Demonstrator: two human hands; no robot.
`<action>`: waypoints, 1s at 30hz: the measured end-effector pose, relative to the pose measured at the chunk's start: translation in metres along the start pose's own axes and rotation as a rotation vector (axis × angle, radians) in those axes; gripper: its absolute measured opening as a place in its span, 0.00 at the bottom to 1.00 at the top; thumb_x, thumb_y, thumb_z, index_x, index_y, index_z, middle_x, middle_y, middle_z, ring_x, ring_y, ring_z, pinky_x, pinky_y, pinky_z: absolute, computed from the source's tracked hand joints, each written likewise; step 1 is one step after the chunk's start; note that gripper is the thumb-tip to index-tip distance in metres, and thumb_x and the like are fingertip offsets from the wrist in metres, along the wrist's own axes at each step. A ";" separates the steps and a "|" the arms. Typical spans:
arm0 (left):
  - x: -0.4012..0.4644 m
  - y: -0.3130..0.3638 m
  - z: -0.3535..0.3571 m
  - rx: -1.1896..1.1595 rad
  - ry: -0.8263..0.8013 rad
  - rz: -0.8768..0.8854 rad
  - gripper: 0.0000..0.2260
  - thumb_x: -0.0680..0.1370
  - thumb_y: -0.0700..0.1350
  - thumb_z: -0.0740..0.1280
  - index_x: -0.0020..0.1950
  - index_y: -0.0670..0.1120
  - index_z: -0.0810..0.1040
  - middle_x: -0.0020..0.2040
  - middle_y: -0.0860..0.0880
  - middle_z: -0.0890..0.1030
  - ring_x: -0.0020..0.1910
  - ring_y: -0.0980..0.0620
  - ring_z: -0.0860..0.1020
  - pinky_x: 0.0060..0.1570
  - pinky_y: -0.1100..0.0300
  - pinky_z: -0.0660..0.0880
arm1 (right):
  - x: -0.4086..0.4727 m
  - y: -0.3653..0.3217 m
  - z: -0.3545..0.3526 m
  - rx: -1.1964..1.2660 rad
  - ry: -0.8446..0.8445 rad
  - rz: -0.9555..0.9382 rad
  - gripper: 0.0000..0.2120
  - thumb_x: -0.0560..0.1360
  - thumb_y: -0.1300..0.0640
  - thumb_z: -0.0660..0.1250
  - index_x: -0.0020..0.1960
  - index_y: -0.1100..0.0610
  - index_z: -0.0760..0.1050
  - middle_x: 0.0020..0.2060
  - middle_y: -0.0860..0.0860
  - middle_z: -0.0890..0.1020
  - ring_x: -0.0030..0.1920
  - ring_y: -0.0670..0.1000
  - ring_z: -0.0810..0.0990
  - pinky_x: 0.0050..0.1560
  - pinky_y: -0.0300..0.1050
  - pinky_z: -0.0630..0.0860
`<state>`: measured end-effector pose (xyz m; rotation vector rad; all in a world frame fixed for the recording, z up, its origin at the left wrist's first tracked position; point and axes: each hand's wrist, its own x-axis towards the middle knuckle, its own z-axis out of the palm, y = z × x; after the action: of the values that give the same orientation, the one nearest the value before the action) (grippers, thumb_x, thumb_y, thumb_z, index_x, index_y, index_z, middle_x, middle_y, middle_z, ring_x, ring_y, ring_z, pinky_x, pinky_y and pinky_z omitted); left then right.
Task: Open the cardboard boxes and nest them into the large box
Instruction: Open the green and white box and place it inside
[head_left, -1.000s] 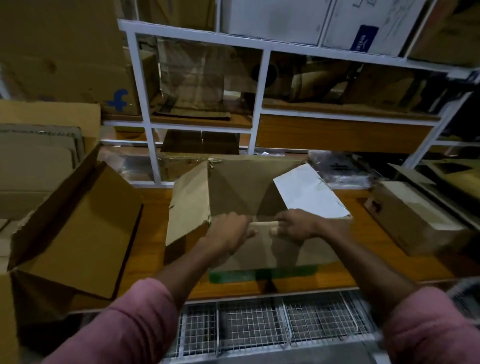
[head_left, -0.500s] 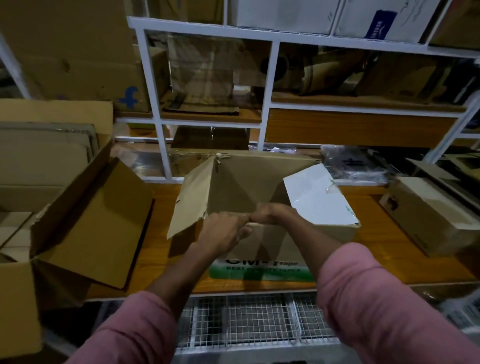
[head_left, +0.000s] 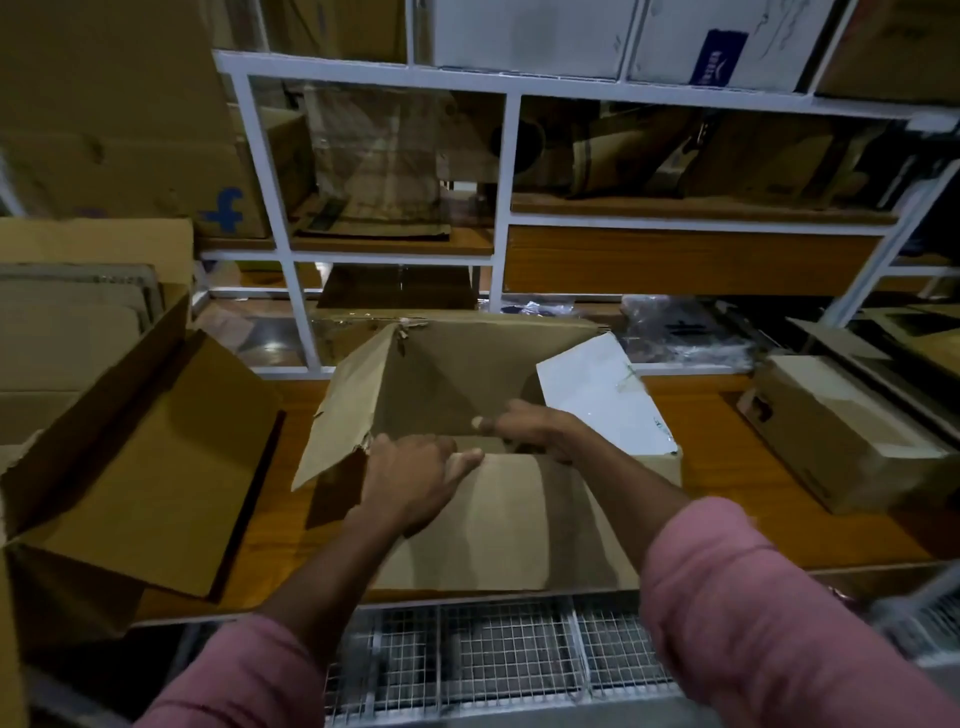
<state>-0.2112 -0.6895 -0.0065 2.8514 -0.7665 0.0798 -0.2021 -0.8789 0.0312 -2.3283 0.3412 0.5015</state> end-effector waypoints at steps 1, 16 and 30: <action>-0.002 0.002 0.000 0.018 0.015 -0.009 0.27 0.81 0.68 0.45 0.50 0.55 0.79 0.49 0.52 0.82 0.50 0.51 0.79 0.58 0.46 0.66 | 0.003 -0.001 -0.001 -0.038 -0.048 0.057 0.23 0.80 0.40 0.65 0.62 0.59 0.76 0.53 0.56 0.80 0.50 0.55 0.79 0.50 0.50 0.75; -0.014 0.025 -0.002 0.081 0.101 -0.155 0.22 0.82 0.59 0.49 0.40 0.51 0.76 0.43 0.49 0.82 0.45 0.47 0.80 0.63 0.41 0.64 | -0.052 0.003 0.014 -0.562 0.503 -0.136 0.31 0.79 0.36 0.60 0.77 0.51 0.64 0.82 0.60 0.43 0.77 0.68 0.30 0.72 0.77 0.40; 0.004 0.073 0.029 0.156 0.226 0.026 0.24 0.84 0.62 0.44 0.55 0.56 0.78 0.50 0.54 0.80 0.49 0.50 0.77 0.52 0.48 0.67 | -0.055 0.163 -0.041 0.226 0.623 -0.037 0.36 0.79 0.33 0.59 0.82 0.44 0.53 0.78 0.53 0.66 0.76 0.62 0.64 0.72 0.68 0.65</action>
<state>-0.2444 -0.7584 -0.0221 2.9073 -0.7800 0.4760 -0.3018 -1.0173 -0.0143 -2.2118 0.6070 -0.2868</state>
